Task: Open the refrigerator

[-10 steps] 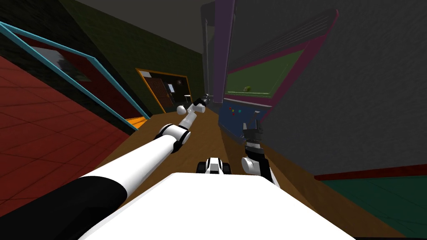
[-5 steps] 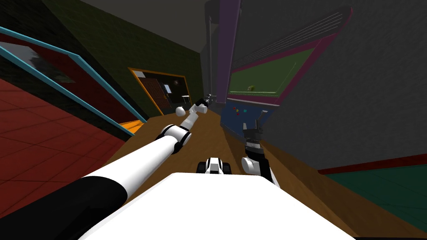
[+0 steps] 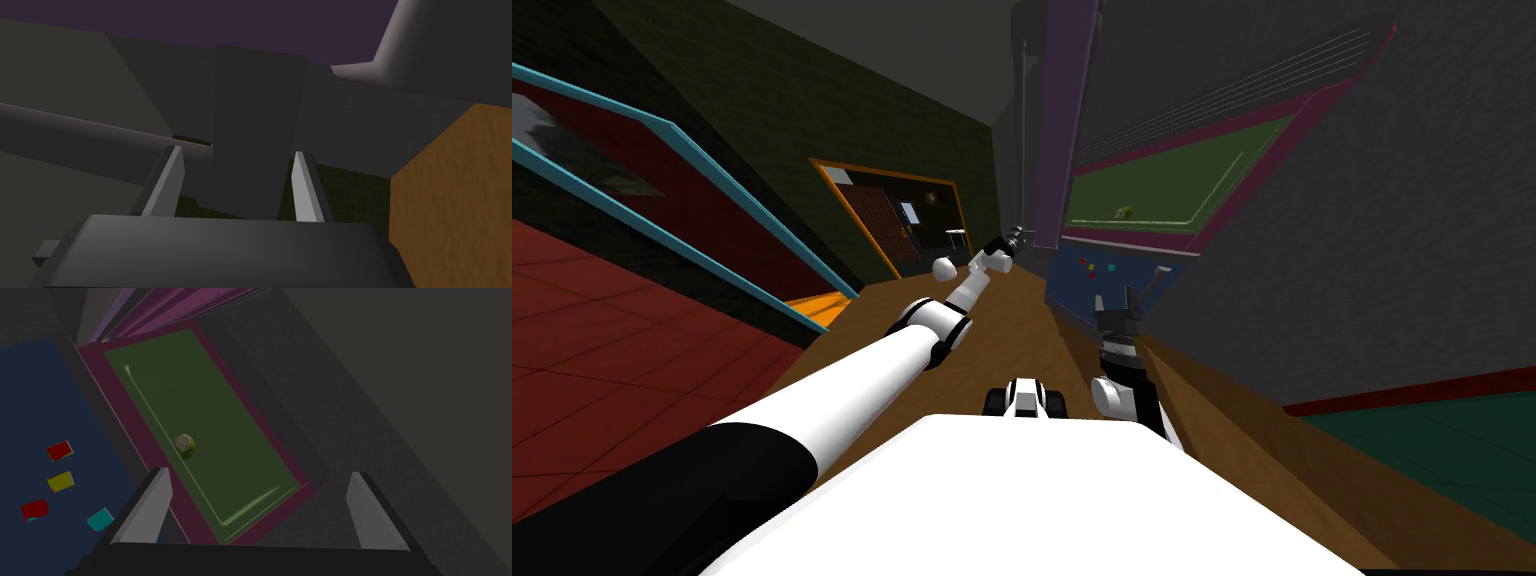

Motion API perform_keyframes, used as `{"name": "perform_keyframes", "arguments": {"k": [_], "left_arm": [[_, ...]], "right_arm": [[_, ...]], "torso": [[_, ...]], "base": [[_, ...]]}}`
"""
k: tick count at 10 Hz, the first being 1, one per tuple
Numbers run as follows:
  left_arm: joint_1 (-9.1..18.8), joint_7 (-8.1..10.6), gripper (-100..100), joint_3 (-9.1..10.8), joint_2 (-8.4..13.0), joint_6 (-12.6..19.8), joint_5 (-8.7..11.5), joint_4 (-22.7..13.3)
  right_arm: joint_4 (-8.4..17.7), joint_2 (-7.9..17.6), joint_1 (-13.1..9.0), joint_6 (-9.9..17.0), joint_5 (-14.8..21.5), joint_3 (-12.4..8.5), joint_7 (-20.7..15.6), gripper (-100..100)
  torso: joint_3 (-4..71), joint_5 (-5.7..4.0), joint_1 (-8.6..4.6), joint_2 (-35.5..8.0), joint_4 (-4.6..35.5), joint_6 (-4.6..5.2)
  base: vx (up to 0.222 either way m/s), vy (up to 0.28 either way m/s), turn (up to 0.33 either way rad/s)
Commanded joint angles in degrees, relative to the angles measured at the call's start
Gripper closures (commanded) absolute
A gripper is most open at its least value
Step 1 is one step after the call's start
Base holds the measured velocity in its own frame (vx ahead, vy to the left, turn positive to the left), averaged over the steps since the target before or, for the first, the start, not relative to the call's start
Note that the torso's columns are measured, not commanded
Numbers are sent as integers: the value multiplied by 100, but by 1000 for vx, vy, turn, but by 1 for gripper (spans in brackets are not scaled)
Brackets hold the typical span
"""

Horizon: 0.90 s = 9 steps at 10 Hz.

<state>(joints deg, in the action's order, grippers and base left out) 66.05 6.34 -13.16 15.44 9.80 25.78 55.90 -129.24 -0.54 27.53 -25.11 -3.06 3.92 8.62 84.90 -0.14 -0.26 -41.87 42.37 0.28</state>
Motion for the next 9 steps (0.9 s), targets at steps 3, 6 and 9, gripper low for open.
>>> {"name": "perform_keyframes", "arguments": {"k": [3,6,9], "left_arm": [[45,36,100,-170,-47,11,130,187],[58,72,100,-355,-86,19,269,316],[147,139,-100,-285,3,369,314,492]], "right_arm": [[0,1,1,0,0,-1,0,0],[0,0,0,0,0,0,0,0],[0,-2,0,0,0,1,0,0]], "torso": [[-5,0,-4,-5,4,3],[-2,-8,-29,-2,4,10],[-25,-9,-49,-36,1,-14]], "base": [[110,263,-70],[113,273,-70],[65,127,21]]}}
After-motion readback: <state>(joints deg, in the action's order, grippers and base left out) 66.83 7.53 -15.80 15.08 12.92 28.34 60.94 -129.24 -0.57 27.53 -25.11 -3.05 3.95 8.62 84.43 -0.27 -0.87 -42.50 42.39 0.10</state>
